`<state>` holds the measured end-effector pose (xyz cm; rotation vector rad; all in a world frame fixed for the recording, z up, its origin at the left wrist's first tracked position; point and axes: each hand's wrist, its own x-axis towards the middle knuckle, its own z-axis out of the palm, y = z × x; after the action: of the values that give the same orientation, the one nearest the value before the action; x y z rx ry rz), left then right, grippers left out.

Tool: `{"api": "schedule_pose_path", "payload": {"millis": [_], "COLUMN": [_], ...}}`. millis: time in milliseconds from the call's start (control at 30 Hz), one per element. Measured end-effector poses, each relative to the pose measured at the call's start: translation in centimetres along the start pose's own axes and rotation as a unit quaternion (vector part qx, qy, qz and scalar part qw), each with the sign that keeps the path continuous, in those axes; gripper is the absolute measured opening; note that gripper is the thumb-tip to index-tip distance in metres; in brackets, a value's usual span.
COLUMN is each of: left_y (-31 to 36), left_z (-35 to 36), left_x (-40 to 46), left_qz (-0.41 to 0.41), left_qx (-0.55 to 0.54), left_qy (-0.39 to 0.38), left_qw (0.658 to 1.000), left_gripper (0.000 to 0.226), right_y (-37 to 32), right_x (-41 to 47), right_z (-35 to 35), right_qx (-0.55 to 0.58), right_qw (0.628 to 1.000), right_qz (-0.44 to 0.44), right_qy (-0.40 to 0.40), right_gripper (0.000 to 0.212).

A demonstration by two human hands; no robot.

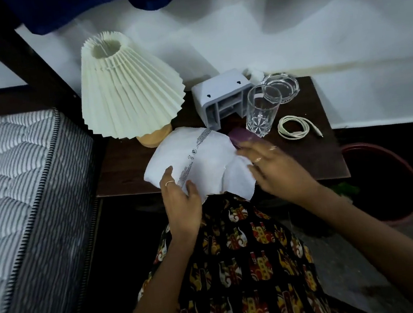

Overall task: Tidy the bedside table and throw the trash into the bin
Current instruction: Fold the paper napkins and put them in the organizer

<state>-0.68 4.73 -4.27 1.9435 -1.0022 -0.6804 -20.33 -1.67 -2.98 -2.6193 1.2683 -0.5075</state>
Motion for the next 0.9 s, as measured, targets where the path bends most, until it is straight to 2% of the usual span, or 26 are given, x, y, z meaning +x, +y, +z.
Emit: {"api": "schedule_pose_path", "payload": {"millis": [100, 167, 200, 367, 500, 667, 800, 900], "left_y": [-0.4, -0.6, -0.7, -0.9, -0.8, -0.5, -0.4, -0.9], "left_z": [-0.4, -0.5, -0.6, -0.6, -1.0, -1.5, -1.8, -1.7], "left_x": [0.3, 0.4, 0.4, 0.4, 0.2, 0.0, 0.1, 0.4], "left_qz": [-0.013, -0.015, -0.015, 0.012, 0.029, 0.006, -0.012, -0.016], "left_qx": [-0.008, -0.009, -0.011, 0.007, -0.02, -0.102, -0.107, -0.064], "left_qy": [0.003, 0.001, -0.001, -0.015, 0.034, 0.104, 0.104, 0.071], "left_qw": [1.0, 1.0, 1.0, 1.0, 0.999, 0.989, 0.989, 0.995], "left_gripper": [0.052, 0.051, 0.05, 0.047, 0.041, 0.037, 0.038, 0.036], "right_y": [-1.3, -1.6, -1.7, -1.9, -2.7, -3.5, -3.8, -3.2], "right_x": [2.7, 3.9, 4.4, 6.3, 7.5, 7.9, 4.9, 1.2], "right_z": [2.6, 3.6, 3.8, 3.7, 2.5, -0.8, -4.8, -8.1], "right_qx": [-0.077, -0.114, -0.13, -0.15, -0.129, -0.118, -0.095, -0.099], "right_qw": [0.99, 0.984, 0.982, 0.984, 0.99, 0.99, 0.989, 0.982], "right_qz": [-0.072, -0.069, -0.068, -0.078, -0.058, -0.047, -0.015, 0.064], "right_qy": [-0.091, -0.116, -0.115, -0.063, -0.014, 0.06, 0.111, 0.149], "right_gripper": [0.071, 0.084, 0.085, 0.056, 0.058, 0.046, 0.043, 0.047]}}
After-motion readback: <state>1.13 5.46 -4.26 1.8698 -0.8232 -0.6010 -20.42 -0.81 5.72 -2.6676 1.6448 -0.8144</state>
